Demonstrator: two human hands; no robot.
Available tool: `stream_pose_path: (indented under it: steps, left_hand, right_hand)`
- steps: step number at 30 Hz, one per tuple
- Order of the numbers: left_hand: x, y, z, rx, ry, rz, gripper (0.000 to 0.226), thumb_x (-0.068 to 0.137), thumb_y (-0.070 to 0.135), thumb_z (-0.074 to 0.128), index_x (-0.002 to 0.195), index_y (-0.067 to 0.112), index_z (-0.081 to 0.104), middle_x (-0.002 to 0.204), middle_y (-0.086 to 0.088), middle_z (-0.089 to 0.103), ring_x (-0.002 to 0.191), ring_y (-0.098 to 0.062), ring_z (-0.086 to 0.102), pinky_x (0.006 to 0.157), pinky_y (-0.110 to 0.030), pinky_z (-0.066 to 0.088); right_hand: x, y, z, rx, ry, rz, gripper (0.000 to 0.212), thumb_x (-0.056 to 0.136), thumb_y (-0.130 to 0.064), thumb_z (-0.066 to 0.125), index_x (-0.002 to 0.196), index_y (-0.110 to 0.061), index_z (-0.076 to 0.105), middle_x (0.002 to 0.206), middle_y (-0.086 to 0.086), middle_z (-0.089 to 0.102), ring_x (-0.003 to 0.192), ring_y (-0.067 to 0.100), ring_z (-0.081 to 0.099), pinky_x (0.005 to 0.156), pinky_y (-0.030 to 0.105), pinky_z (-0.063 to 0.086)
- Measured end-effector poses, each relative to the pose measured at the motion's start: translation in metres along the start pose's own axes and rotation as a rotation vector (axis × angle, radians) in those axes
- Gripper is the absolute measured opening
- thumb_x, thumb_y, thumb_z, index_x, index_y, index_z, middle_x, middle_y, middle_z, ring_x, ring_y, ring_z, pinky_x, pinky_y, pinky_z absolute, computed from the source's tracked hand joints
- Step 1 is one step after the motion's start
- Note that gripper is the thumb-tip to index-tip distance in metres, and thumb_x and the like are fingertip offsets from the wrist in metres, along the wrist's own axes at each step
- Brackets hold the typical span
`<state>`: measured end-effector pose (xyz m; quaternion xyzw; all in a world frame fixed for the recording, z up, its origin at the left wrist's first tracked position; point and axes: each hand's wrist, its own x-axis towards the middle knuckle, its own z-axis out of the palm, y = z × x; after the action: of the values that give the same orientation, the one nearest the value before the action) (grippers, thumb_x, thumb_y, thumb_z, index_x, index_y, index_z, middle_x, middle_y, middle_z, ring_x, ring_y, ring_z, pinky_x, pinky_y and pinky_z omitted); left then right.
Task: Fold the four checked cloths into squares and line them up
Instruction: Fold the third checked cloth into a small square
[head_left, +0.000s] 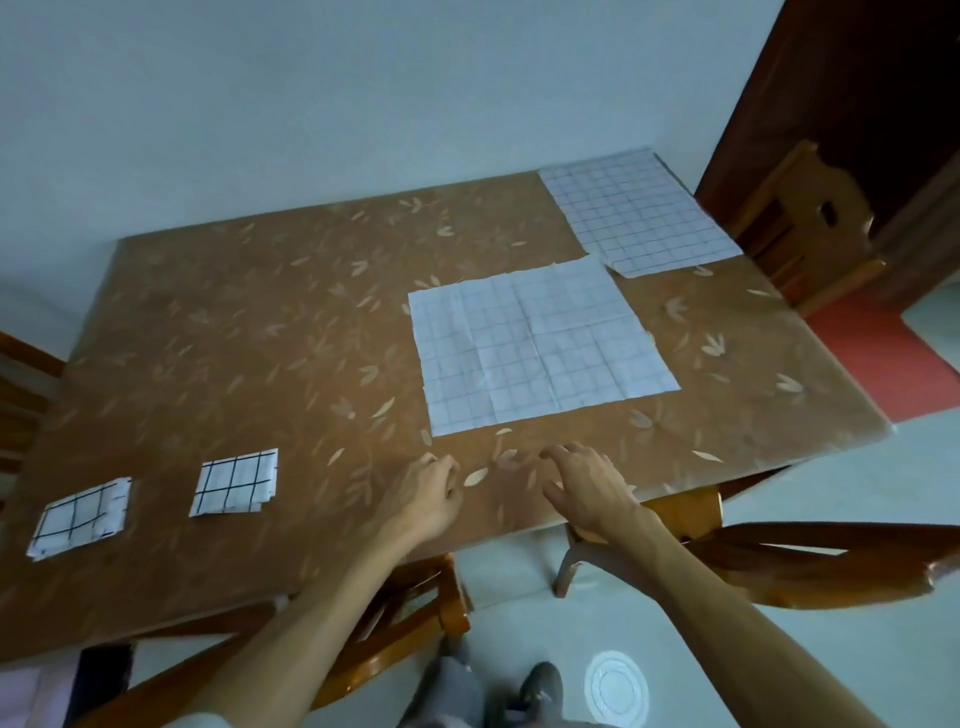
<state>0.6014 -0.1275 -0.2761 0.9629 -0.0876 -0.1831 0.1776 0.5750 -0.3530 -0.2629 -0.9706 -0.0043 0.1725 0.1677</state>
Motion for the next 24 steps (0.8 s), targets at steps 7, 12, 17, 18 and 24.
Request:
stream_pose_path:
  steps: [7,12,17,18,24]
  left_hand:
    - [0.056,0.008,0.018,0.002,-0.046,0.051,0.048,0.097,0.028,0.059,0.143,0.022,0.047,0.152,-0.001,0.038,0.134,-0.021,0.046,0.100,-0.034,0.048]
    - [0.119,0.006,0.034,0.115,-0.040,0.126,0.066,0.095,0.014,0.058,0.155,0.022,0.029,0.166,-0.009,0.009,0.152,-0.028,0.013,0.120,-0.041,0.027]
    - [0.168,-0.009,0.044,0.144,-0.036,0.177,0.068,0.095,0.017,0.063,0.154,0.018,0.031,0.166,-0.007,0.012,0.154,-0.025,0.005,0.121,-0.044,0.017]
    - [0.171,-0.016,0.044,0.161,-0.051,0.165,0.069,0.092,0.022,0.067,0.152,0.017,0.035,0.165,-0.007,0.019,0.153,-0.026,0.013,0.120,-0.046,0.023]
    - [0.180,-0.034,0.048,0.178,0.055,0.200,0.060,0.060,0.036,0.090,0.112,0.014,0.072,0.111,-0.006,0.068,0.099,-0.028,0.066,0.078,-0.042,0.059]
  right_hand:
    - [0.044,0.038,-0.006,0.120,-0.052,0.177,0.036,0.099,-0.028,0.045,0.132,-0.016,0.057,0.131,0.009,0.058,0.114,0.028,0.059,0.100,0.040,0.048]
    - [0.092,0.049,-0.007,0.141,-0.097,0.231,0.039,0.094,-0.028,0.045,0.127,-0.015,0.058,0.130,0.008,0.059,0.116,0.028,0.058,0.097,0.043,0.049]
    - [0.134,0.052,-0.003,0.157,-0.117,0.217,0.050,0.094,-0.022,0.049,0.143,-0.012,0.045,0.149,0.006,0.045,0.130,0.030,0.049,0.108,0.042,0.041]
    - [0.140,0.051,0.000,0.163,-0.111,0.207,0.051,0.094,-0.021,0.049,0.144,-0.012,0.044,0.151,0.006,0.043,0.132,0.030,0.047,0.109,0.042,0.040]
    - [0.159,0.040,0.017,0.165,-0.112,0.125,0.053,0.092,-0.009,0.050,0.144,-0.015,0.044,0.150,0.002,0.046,0.127,0.027,0.052,0.100,0.039,0.048]
